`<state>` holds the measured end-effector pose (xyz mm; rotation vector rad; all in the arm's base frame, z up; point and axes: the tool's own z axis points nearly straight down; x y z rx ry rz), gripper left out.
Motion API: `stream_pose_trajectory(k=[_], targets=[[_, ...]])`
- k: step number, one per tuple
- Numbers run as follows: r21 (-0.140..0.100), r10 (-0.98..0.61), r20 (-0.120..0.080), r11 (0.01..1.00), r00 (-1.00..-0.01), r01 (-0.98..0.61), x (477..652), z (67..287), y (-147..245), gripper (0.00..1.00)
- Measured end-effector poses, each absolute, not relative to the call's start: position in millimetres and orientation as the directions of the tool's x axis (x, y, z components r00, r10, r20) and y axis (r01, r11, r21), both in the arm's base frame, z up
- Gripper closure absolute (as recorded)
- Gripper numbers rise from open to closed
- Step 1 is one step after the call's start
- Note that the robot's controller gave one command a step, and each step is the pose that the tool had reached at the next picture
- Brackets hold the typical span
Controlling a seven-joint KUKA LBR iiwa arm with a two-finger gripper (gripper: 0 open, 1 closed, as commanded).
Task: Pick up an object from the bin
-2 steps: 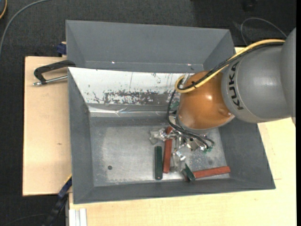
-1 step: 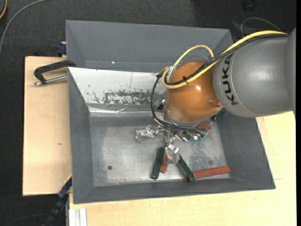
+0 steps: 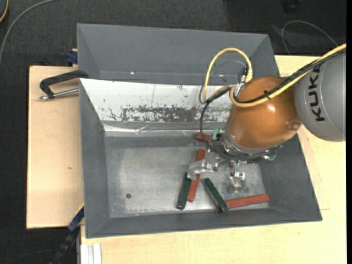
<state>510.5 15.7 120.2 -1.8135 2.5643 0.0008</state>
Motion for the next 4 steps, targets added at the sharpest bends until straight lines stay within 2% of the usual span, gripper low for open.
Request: stream_pose_trajectory(k=[1,2,3,4], targets=[[-0.003,-0.996,-0.005,0.085,-0.085,-0.996,536.0,70.7,56.8,0.0],[-0.004,-0.996,-0.006,0.088,-0.088,-0.996,536.8,71.5,58.7,0.0],[-0.003,-0.996,-0.004,0.088,-0.088,-0.996,536.9,71.8,58.2,1.0],[-0.004,-0.996,-0.005,0.092,-0.092,-0.996,537.7,78.1,59.8,1.0]])
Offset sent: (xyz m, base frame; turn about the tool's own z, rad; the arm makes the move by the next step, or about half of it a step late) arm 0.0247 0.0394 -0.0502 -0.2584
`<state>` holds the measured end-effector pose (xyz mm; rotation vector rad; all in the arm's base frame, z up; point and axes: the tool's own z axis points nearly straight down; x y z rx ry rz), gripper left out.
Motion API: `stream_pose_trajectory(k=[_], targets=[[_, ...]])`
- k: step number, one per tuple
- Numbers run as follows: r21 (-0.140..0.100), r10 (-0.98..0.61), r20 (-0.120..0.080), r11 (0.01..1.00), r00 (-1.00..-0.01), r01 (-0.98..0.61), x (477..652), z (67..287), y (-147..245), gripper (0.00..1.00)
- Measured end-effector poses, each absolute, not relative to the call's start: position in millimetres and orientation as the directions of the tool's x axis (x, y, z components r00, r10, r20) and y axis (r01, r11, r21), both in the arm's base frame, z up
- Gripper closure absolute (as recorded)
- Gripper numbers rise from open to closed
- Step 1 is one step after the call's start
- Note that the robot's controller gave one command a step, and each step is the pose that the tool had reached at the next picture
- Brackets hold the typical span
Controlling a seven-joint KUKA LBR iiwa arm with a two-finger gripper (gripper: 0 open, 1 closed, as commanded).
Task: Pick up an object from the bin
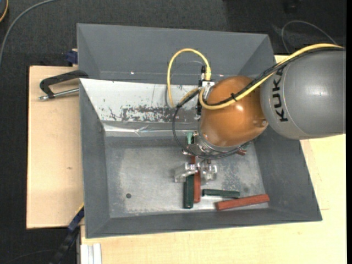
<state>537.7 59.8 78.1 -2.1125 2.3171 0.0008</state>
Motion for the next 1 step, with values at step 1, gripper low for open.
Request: stream_pose_trajectory(k=[1], targets=[[-0.011,-0.995,-0.005,0.095,-0.095,-0.995,540.1,152.0,61.4,1.0]])
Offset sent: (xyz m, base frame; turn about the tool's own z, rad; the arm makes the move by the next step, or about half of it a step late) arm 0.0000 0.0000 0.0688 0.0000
